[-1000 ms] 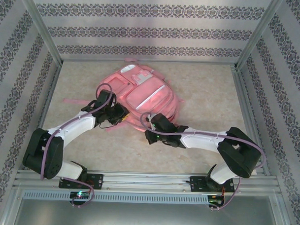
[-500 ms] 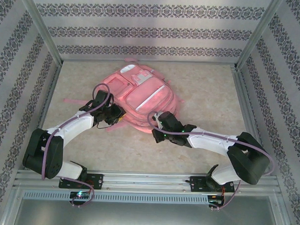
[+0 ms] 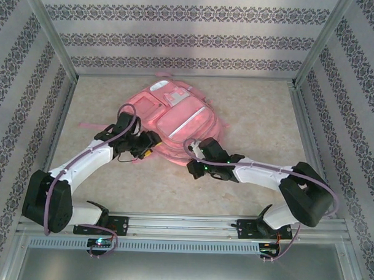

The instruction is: Pack books, pencil case, and school supplies into a backpack

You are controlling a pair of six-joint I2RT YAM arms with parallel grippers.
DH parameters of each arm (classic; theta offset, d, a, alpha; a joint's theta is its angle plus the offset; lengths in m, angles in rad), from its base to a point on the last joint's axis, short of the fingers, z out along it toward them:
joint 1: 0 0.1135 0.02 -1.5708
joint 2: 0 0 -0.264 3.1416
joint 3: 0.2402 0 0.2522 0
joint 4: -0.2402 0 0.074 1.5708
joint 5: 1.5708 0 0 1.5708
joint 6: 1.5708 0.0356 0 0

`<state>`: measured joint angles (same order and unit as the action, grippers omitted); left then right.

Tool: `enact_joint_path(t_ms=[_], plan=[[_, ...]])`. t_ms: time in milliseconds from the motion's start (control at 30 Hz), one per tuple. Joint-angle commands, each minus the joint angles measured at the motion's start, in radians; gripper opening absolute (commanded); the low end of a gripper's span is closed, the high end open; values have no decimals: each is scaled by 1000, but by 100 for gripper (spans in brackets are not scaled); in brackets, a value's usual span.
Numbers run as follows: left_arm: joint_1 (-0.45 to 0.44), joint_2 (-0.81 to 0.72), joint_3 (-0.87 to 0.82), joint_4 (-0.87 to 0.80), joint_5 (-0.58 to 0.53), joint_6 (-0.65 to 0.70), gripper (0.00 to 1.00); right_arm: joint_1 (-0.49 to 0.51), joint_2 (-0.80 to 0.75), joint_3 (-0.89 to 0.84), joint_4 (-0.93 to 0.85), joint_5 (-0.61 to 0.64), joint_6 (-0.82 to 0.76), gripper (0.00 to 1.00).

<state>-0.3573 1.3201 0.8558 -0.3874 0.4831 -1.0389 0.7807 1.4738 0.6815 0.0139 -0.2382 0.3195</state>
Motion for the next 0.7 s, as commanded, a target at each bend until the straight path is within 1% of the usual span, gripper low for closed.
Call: enact_joint_path(t_ms=[0, 133, 267, 367, 500, 567, 667], plan=[[-51, 35, 34, 37, 72, 10, 56, -5, 28, 37, 43, -45, 21, 0], [-78, 113, 76, 74, 71, 5, 55, -6, 39, 45, 48, -45, 25, 0], [-80, 179, 97, 114, 72, -8, 49, -8, 37, 41, 49, -37, 33, 0], [-81, 208, 97, 134, 52, -15, 42, -9, 29, 33, 52, -30, 39, 0], [-80, 228, 108, 102, -4, 15, 26, -11, 19, 15, 48, -9, 50, 0], [-79, 232, 114, 75, -34, 30, 21, -11, 13, 6, 42, 5, 49, 0], [-78, 228, 121, 38, -74, 56, 17, -13, 1, 0, 9, 42, 37, 0]])
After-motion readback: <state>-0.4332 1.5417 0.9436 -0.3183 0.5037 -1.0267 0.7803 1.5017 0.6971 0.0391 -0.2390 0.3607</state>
